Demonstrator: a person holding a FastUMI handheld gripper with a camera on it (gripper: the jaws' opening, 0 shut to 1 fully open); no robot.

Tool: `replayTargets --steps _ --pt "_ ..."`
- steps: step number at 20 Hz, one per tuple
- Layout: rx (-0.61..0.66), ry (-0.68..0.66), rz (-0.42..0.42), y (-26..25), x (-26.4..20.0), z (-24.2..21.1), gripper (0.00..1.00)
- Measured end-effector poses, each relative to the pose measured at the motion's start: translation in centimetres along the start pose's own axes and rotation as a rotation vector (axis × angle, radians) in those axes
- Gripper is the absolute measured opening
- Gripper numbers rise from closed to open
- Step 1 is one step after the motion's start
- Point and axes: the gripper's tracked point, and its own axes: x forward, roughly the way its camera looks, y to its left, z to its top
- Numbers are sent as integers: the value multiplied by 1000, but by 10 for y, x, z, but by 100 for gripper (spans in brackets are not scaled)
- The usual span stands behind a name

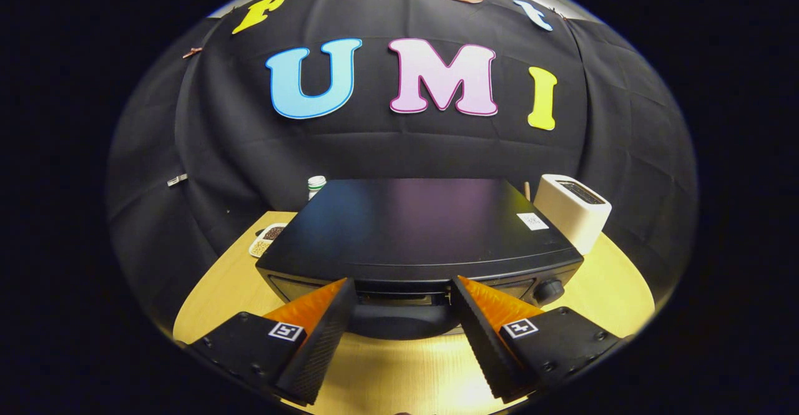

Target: Open the toaster oven, put the food inside, and close the toaster oven door.

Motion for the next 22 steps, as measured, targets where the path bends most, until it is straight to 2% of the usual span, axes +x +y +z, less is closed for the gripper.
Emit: replayTargets --steps 13,22 --pt "-12 68 27 1 -38 -31 98" --pt "-42 135 76 2 -71 -80 98"
